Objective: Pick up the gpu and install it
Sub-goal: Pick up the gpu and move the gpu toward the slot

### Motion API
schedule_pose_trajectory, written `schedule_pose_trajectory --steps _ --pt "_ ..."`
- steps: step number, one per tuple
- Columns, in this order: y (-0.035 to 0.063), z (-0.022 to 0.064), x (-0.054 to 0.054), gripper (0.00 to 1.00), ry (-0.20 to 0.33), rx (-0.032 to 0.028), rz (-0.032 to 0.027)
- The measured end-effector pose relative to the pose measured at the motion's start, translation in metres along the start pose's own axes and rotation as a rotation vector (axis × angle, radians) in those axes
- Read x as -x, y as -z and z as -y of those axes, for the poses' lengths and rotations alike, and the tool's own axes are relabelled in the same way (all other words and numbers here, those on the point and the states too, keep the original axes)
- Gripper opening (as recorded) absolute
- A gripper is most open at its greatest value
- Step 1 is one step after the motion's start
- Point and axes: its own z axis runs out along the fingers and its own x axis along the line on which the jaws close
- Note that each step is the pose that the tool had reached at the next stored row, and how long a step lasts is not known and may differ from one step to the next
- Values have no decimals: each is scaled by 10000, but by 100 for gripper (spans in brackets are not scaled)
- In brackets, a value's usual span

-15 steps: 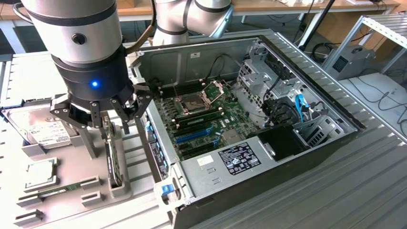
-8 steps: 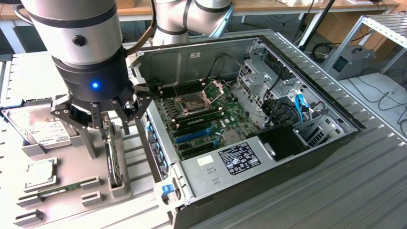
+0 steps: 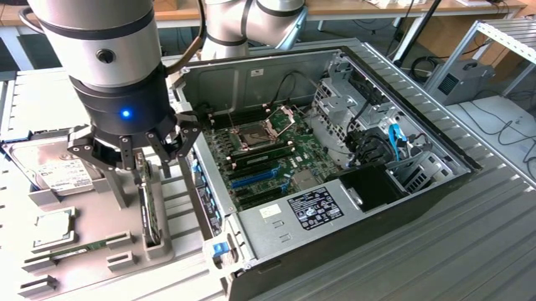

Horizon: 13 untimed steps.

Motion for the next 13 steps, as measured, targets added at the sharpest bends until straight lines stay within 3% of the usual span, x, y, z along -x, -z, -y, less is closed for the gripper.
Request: schedule_pose_trajectory --steps 13 --pt "-36 2 -1 42 0 -1 0"
